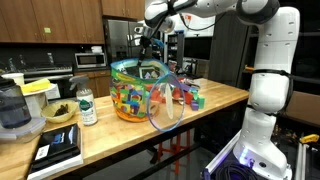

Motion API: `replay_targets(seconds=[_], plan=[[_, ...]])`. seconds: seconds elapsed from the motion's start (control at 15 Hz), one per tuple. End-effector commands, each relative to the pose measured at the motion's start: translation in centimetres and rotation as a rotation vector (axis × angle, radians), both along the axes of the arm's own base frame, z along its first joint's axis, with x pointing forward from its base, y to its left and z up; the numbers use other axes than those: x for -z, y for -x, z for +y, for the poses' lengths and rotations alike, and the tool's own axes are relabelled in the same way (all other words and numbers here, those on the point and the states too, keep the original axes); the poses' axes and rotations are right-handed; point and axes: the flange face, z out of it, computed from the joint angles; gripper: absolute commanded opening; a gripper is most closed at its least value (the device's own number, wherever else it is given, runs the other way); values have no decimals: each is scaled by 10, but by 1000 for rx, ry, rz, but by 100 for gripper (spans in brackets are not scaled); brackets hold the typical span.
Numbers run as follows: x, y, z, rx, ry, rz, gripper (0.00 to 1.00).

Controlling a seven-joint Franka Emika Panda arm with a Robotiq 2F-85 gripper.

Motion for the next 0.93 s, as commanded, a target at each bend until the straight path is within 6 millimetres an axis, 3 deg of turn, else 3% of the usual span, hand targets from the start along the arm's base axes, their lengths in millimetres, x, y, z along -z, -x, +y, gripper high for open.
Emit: replay_targets(seconds=[0.0,0.6,0.87], plan=[[-6,-15,-1,-4,-2,1,0],[6,-16,-31,156,47,37,0],[11,-3,-44,258,92,94,0]])
